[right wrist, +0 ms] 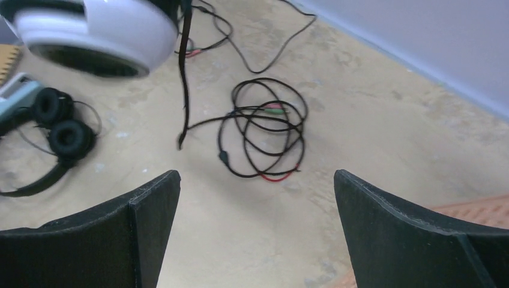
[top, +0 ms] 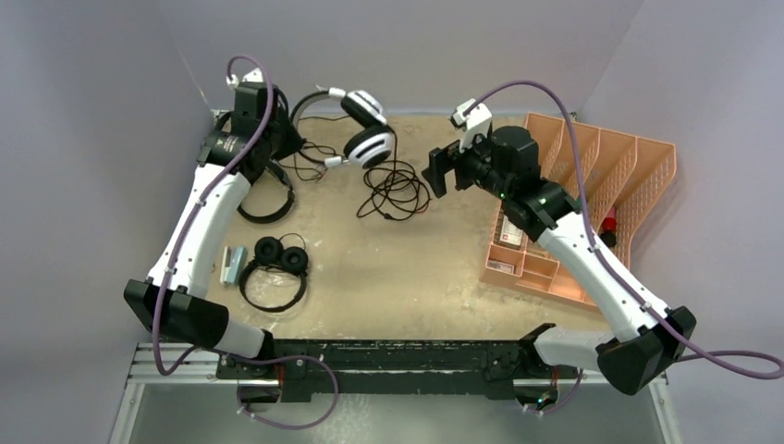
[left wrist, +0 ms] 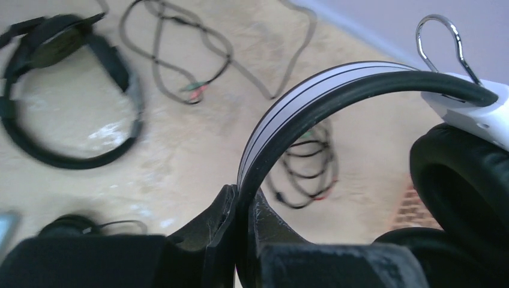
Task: Wrap the headphones
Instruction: Pick up the headphones from the center of the board, then wrap the headphones cable around the headphones.
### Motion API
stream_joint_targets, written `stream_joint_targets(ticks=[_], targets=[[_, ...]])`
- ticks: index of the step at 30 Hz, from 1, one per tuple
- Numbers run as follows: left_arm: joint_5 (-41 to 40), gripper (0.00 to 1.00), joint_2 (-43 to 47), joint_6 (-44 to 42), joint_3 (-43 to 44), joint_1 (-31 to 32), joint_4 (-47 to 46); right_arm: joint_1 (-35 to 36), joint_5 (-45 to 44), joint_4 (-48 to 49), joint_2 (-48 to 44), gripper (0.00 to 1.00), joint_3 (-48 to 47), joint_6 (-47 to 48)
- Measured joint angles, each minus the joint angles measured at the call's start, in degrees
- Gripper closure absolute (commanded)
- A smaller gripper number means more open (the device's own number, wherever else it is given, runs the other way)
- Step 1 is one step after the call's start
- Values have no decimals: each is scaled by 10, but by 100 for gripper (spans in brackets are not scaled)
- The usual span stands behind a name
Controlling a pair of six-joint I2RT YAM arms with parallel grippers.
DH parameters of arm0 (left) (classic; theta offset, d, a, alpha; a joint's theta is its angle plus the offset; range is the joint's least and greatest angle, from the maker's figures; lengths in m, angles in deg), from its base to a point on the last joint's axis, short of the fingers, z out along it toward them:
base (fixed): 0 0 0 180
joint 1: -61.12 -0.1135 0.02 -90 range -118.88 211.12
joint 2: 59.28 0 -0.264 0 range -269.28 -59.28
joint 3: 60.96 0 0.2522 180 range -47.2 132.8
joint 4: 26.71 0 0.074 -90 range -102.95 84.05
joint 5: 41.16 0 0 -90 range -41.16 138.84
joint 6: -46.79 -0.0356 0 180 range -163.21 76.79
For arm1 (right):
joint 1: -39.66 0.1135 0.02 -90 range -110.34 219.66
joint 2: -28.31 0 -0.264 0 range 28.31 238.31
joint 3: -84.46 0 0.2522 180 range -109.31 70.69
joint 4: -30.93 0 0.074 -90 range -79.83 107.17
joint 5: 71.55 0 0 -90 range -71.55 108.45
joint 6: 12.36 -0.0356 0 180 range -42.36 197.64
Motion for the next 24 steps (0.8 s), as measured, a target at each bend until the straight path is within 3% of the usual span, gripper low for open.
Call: stream_joint_targets(ticks=[8, 12, 17, 24], targets=[[78, 100, -17, 123, 171, -2, -17, -10, 136, 209, -12, 1, 159, -69], [108, 100, -45, 153, 282, -2, -29, -10, 169, 307, 16, 1, 172, -79], [145, 100, -61, 180, 348, -2, -43, -10, 190, 445, 49, 1, 180, -84], [170, 100, -83, 210, 420, -2, -66, -10, 193, 584, 107, 20, 179, -124]])
